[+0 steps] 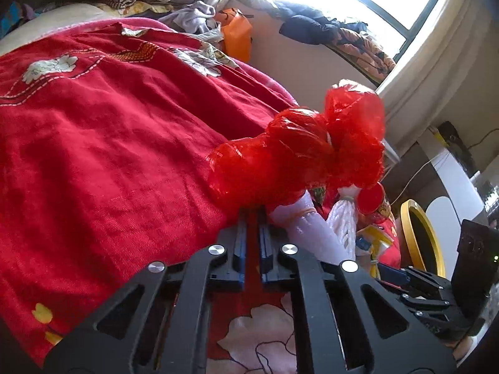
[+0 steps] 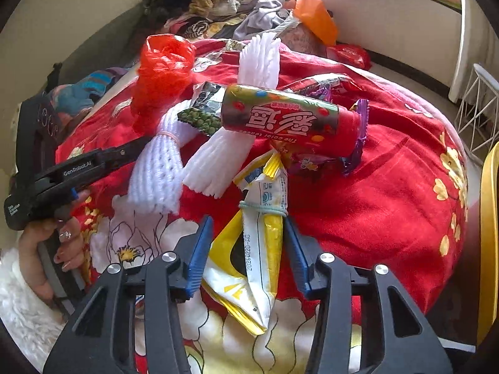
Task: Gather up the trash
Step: 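Grasp the red plastic bag with the left tool while the right tool grasps the yellow snack wrapper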
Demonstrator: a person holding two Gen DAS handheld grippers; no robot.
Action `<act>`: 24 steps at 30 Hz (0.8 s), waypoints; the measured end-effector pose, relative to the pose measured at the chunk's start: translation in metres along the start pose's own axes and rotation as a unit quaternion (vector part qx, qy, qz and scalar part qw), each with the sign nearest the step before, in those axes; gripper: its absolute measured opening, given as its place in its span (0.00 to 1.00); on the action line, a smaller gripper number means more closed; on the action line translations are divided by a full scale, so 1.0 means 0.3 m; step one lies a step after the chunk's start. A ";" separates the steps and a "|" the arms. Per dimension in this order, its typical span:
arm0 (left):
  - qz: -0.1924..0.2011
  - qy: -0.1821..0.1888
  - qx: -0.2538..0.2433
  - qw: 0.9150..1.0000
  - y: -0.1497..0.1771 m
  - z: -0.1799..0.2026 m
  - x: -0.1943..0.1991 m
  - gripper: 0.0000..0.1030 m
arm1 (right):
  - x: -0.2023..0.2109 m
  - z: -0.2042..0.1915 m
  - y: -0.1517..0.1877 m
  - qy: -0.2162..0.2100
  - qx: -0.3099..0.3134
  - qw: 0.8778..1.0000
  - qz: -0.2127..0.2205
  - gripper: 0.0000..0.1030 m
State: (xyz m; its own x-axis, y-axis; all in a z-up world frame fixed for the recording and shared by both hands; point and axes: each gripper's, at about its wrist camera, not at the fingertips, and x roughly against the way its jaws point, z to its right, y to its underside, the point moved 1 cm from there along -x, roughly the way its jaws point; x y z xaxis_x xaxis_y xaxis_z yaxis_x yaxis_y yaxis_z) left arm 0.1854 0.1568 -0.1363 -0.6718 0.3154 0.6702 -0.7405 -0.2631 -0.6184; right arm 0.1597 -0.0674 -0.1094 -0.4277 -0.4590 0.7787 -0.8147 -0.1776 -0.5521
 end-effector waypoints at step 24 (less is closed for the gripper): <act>0.070 -0.045 0.015 0.996 0.048 0.017 0.309 0.00 | 0.187 0.008 0.023 -0.017 0.005 0.998 0.058 0.36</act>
State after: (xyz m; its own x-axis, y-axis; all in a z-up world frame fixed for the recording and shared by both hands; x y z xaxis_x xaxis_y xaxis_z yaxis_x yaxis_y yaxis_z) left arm 0.1124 0.1776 -0.0811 -0.7667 0.1911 0.6129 -0.6385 -0.3255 -0.6973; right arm 0.1311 -0.0965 -0.0704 -0.5047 -0.5062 0.6993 -0.7571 -0.1297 -0.6403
